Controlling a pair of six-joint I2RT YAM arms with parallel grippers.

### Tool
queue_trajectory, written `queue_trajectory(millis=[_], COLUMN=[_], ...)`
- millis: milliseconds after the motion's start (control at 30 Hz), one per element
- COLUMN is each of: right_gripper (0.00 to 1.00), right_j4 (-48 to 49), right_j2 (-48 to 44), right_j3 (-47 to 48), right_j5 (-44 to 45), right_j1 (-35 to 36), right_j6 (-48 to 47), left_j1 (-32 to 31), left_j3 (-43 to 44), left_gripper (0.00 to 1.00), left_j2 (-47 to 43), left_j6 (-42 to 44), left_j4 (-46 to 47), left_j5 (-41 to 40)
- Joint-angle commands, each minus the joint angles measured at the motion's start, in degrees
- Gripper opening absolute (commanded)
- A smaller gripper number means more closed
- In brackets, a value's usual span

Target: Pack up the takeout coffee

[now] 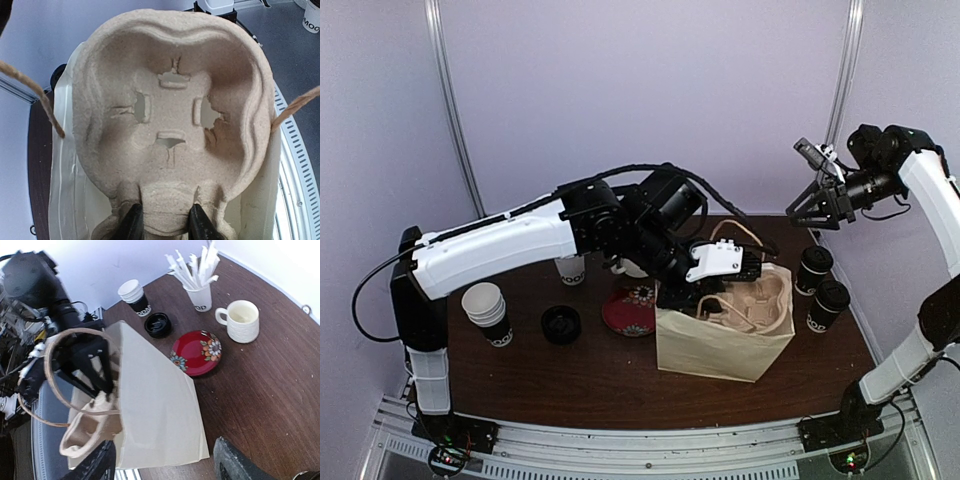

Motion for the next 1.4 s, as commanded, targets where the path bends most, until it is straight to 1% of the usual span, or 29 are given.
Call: queue_trajectory(millis=[0,100,167,300,400,533,733,833,933,1067,1233,1367], right_gripper=[0.67,0.66,0.65,0.65,0.64,0.64,0.63,0.63,0.63,0.63,0.63,0.63], right_j4=[11.85,21.53,25.47,27.76,27.82,29.81,31.23,29.82,26.65,23.19,19.66,16.85], right_j2=[4.45,5.67,6.46,9.42,12.31,16.03,23.35,26.79,29.33,31.41,32.43,33.51], right_j3=[-8.37,-15.78,-18.28,-20.72,-21.97,-22.82,-20.07,-17.83,-16.24,-15.64,-15.33,-14.13], right_j5=[7.64,15.82,18.88,21.97,24.41,27.17,25.39,23.18,20.46,18.11,14.27,13.3], right_j1=[-1.55,-1.55,-1.48,0.21,3.34,7.69,12.99,16.14,19.33,22.93,25.26,27.14], right_j6=[6.78,12.56,15.49,17.24,16.65,16.53,16.8,15.63,12.56,8.31,3.46,0.83], left_j1=[0.05,0.1,0.13,0.14,0.13,0.13,0.13,0.13,0.13,0.09,0.06,0.05], left_j3=[3.81,5.77,6.27,7.76,8.65,9.31,9.77,9.86,10.03,9.87,9.22,8.25], left_gripper=[0.26,0.26,0.26,0.26,0.26,0.26,0.26,0.26,0.26,0.26,0.26,0.26], left_j2=[1.76,2.68,2.91,3.64,4.06,4.01,3.89,3.81,3.71,3.73,2.64,2.1], left_j6=[-1.16,-1.15,-1.29,-1.48,-1.38,-1.88,-2.45,-2.24,-1.81,-1.18,-1.15,-1.48], left_j4=[-3.35,-5.54,-6.75,-9.59,-11.35,-12.74,-13.36,-13.68,-13.97,-15.01,-16.4,-16.91], left_j5=[0.02,-1.35,-2.05,-4.06,-4.99,-4.18,-3.56,-4.37,-4.97,-4.44,-0.88,-0.95])
